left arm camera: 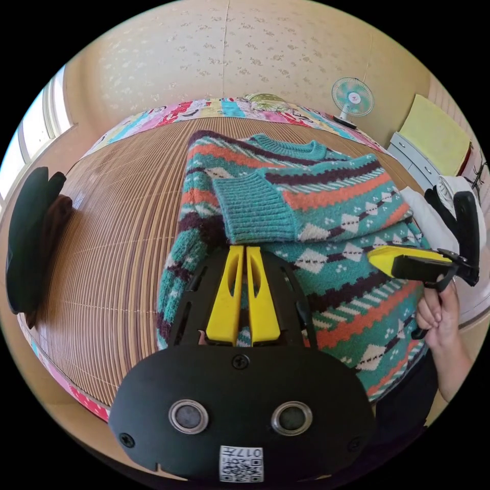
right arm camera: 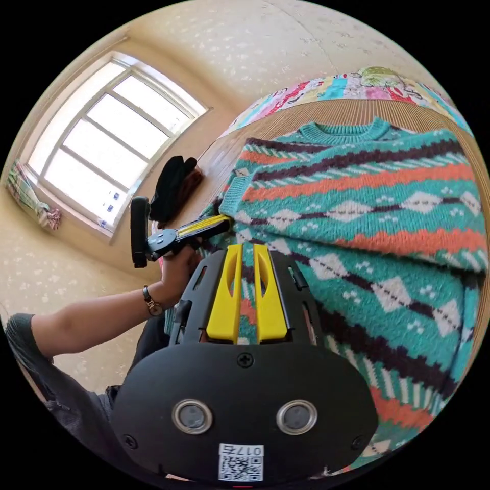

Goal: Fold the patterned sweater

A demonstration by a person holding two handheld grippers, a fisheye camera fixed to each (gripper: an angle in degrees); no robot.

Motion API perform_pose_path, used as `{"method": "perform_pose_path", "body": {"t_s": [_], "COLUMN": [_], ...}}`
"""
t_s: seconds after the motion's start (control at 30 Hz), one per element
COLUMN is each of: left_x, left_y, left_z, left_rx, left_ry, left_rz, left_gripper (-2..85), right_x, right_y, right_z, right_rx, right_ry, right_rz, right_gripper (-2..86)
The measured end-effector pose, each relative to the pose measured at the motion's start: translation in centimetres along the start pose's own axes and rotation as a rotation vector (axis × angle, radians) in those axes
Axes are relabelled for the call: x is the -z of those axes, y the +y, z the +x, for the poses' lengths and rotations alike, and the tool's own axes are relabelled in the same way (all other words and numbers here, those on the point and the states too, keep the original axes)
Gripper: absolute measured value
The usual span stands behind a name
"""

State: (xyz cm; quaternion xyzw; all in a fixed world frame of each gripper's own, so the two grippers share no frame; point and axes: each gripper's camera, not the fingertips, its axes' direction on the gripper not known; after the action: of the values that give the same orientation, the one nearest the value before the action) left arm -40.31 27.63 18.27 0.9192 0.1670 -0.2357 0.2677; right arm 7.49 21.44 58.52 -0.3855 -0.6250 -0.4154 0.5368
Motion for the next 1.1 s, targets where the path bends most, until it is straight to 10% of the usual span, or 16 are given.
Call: {"method": "perform_pose_path", "body": {"t_s": [0.37,0.6,0.97,1.1], "left_x": [2.1,3.7,5.2,4.2], "left_y": [-1.3,-2.2,2.7,1.5], "left_z": [-2.3,-5.8,-18.4,-17.0], "left_rx": [-0.008,0.033,0.497,0.558], "left_ry": [-0.018,0.056,0.883,0.918], "left_rz": [0.004,0.008,0.254,0.242], "left_gripper": [-1.0,-0.7,11.9,14.6], "right_x": [4.9,1.3,-1.7,-2.9], "right_y": [10.0,12.1,14.0,14.3], "right_z": [1.2,4.4,4.6,4.5], "right_rx": [-0.099,-0.112,-0.086,-0.078], "right_ry": [0.696,0.617,0.641,0.667], "right_rz": [0.226,0.234,0.250,0.243], "right_gripper": [0.9,0.5,0.4,0.4]}}
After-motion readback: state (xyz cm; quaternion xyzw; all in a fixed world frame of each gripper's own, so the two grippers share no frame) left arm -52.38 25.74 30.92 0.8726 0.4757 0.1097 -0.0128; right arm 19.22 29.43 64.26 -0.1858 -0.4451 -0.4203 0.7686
